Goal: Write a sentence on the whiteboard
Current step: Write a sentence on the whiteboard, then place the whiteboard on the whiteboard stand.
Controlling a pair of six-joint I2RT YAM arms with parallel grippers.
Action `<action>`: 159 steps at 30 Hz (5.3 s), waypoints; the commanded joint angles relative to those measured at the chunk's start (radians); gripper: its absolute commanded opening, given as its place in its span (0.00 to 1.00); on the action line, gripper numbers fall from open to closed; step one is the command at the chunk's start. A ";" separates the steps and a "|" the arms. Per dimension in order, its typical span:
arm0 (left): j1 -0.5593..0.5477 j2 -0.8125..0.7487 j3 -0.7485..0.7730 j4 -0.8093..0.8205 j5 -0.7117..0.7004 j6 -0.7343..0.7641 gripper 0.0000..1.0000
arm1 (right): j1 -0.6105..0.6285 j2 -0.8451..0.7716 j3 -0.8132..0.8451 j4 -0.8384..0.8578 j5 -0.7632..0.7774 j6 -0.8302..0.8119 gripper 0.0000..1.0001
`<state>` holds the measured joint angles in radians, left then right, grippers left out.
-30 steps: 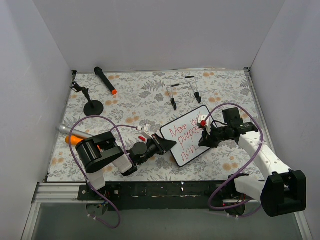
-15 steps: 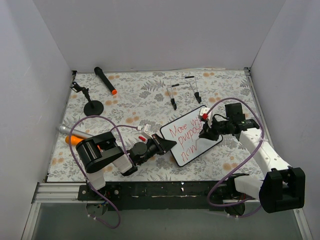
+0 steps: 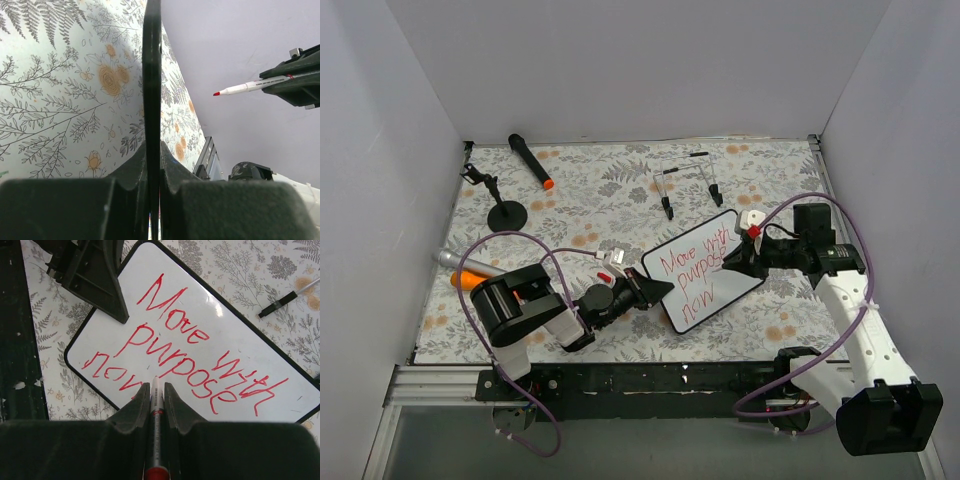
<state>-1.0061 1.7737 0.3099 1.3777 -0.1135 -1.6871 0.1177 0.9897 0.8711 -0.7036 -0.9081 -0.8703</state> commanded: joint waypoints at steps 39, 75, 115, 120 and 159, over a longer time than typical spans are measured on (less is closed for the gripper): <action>0.136 -0.470 -0.012 -0.354 0.334 0.425 0.00 | -0.490 -0.161 -0.089 -0.189 -0.502 -0.187 0.01; 0.380 -0.954 0.218 -0.919 0.477 0.638 0.00 | -0.521 -0.223 -0.168 0.032 -0.357 0.159 0.01; 0.661 -0.421 0.532 -0.540 0.816 0.398 0.00 | -0.664 -0.138 -0.218 0.076 -0.423 0.136 0.01; 0.661 -0.399 0.581 -0.625 0.805 0.446 0.00 | -0.664 -0.134 -0.215 0.079 -0.445 0.140 0.01; 0.661 -0.300 0.683 -0.648 0.788 0.392 0.00 | -0.664 -0.106 -0.221 0.064 -0.456 0.099 0.01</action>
<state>-0.3496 1.4971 0.9314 0.6369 0.6739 -1.2839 -0.5423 0.8799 0.6502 -0.6476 -1.3457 -0.7628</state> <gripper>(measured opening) 0.045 0.183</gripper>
